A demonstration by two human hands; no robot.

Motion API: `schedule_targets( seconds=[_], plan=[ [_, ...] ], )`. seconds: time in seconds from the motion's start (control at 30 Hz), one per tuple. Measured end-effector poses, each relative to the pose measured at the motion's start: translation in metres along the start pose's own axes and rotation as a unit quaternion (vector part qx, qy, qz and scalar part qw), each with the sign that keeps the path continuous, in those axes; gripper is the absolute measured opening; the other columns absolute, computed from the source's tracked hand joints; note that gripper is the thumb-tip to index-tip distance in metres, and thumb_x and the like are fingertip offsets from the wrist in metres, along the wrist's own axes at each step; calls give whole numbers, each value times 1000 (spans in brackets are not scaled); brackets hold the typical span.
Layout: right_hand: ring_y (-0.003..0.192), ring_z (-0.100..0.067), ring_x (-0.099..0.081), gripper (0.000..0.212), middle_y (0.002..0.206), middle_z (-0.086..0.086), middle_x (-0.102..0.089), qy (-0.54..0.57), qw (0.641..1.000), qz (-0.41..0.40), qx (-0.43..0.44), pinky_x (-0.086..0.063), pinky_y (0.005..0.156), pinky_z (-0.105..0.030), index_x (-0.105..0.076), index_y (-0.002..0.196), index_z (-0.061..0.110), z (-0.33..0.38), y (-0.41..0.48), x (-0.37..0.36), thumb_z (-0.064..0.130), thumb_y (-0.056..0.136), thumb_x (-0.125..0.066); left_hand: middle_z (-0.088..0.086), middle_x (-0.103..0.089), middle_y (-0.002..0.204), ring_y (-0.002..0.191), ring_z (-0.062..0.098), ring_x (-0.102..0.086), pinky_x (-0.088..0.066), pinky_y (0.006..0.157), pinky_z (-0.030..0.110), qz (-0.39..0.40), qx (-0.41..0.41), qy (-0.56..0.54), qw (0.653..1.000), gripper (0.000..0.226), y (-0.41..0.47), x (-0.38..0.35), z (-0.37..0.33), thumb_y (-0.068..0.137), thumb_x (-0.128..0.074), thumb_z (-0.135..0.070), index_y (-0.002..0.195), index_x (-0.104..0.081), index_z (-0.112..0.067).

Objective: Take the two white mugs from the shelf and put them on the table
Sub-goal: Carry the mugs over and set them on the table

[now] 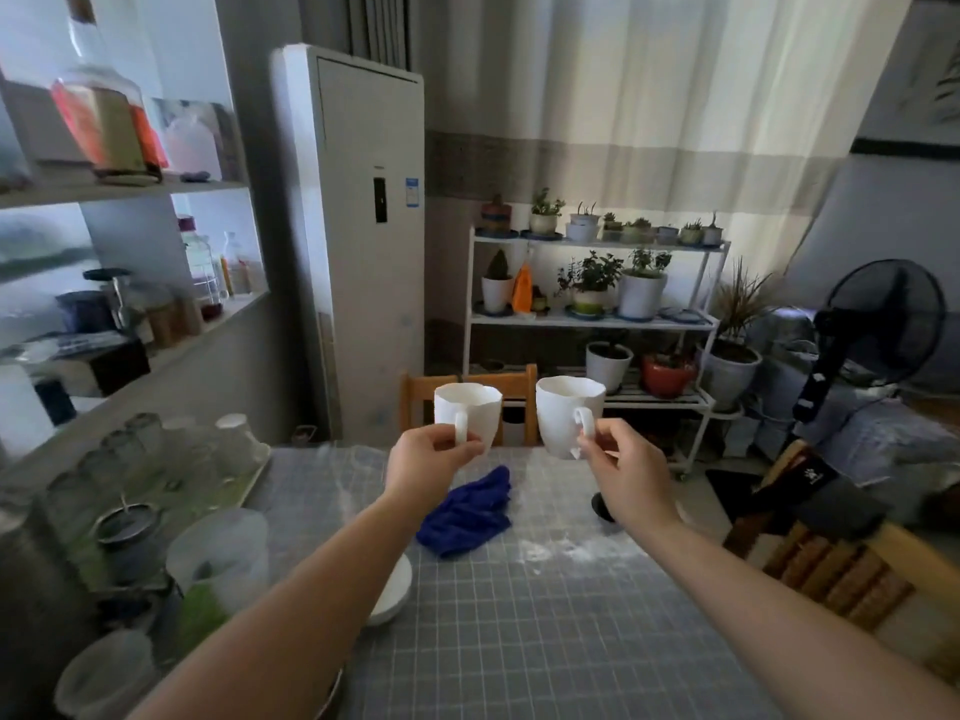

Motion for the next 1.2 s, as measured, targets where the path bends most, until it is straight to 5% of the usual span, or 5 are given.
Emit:
schedule_targets(
  seconds=[0.67, 0.93, 1.2],
  plan=[
    [76, -2, -59, 8, 87, 4, -65, 2, 982, 138, -130, -40, 60, -12, -61, 96, 17, -200, -112, -117, 21, 90, -59, -5, -73, 86, 84, 8, -66, -48, 79, 26, 18, 176, -41, 983, 10, -36, -97, 226, 81, -71, -18, 90, -74, -18],
    [83, -12, -62, 12, 92, 0, -65, -3, 976, 156, -152, -51, 68, -26, -62, 101, 16, -234, -142, -141, 21, 90, -58, -3, -73, 85, 83, 9, -67, -47, 71, 22, 15, 207, -47, 977, 9, -49, -108, 279, 84, -68, -15, 84, -73, -22],
    [82, -11, -63, 12, 91, 3, -65, 15, 974, 162, -157, -52, 68, -25, -62, 101, 16, -245, -165, -153, 21, 89, -59, -11, -73, 84, 78, -4, -65, -47, 60, 8, 11, 192, -33, 981, 11, -58, -113, 302, 84, -68, -17, 85, -73, -26]
  ],
)
Point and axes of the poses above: each hand's wrist, its own y-axis towards the middle knuckle, its own x-axis out of the back of the hand, z = x × y, the point moved 9 cm from there along y, towards the middle knuckle
